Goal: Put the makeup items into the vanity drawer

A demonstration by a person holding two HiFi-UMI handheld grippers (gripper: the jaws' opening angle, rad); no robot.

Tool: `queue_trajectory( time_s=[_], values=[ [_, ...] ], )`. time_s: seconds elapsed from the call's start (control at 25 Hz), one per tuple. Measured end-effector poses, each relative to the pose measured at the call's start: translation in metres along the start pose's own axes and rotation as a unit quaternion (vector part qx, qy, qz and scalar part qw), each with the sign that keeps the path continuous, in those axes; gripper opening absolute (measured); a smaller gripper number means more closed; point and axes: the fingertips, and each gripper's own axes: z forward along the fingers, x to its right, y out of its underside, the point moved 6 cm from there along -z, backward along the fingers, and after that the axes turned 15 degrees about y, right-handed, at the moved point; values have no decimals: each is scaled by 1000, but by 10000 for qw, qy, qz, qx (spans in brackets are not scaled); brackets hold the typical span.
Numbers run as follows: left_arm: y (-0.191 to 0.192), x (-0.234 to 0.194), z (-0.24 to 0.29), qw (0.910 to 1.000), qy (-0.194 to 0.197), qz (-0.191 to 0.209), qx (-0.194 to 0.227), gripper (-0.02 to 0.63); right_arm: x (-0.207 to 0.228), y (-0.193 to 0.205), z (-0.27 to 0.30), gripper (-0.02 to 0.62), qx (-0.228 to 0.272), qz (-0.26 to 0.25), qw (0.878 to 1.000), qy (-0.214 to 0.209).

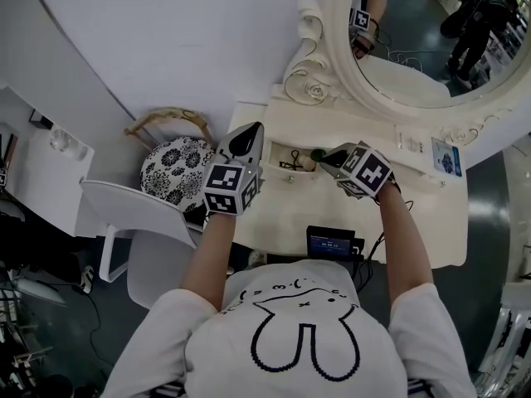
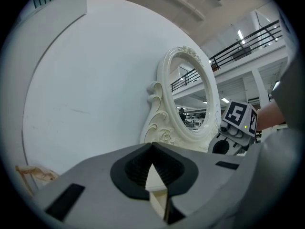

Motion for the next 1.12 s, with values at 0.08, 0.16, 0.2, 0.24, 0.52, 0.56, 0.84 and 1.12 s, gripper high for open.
queue_trajectory(
  time_s=[0.08, 0.16, 0.2, 0.24, 0.52, 0.56, 0.84, 1.12],
  values=[
    [-1, -7, -7, 10000, -56, 8, 3, 5, -6, -11, 6, 26, 84, -18, 9999, -147],
    [-1, -14, -15, 9999, -126, 13, 8, 5, -12, -21, 12, 26, 116, -79, 9996, -258],
    [-1, -17, -20, 9999, -164, 15, 15, 5, -15, -26, 16, 26, 124, -121, 9994, -302],
    [-1, -21, -24, 9998, -206, 18, 23, 5, -19, -30, 20, 26, 130, -165, 9992, -340],
    [-3, -51, -62, 9983, -588, 38, 36, 5, -33, -58, 48, 26, 125, -416, 9982, -419],
    [-4, -56, -68, 9979, -653, 36, 38, 5, -33, -60, 52, 26, 84, -437, 9983, -382],
    [-1, -76, -94, 9955, -946, 8, 53, 5, -36, -62, 79, 26, -219, -450, 9987, -113],
    [1, -77, -94, 9958, -913, -12, 45, 5, -30, -60, 86, 81, -251, -428, 9984, 255]
  ],
)
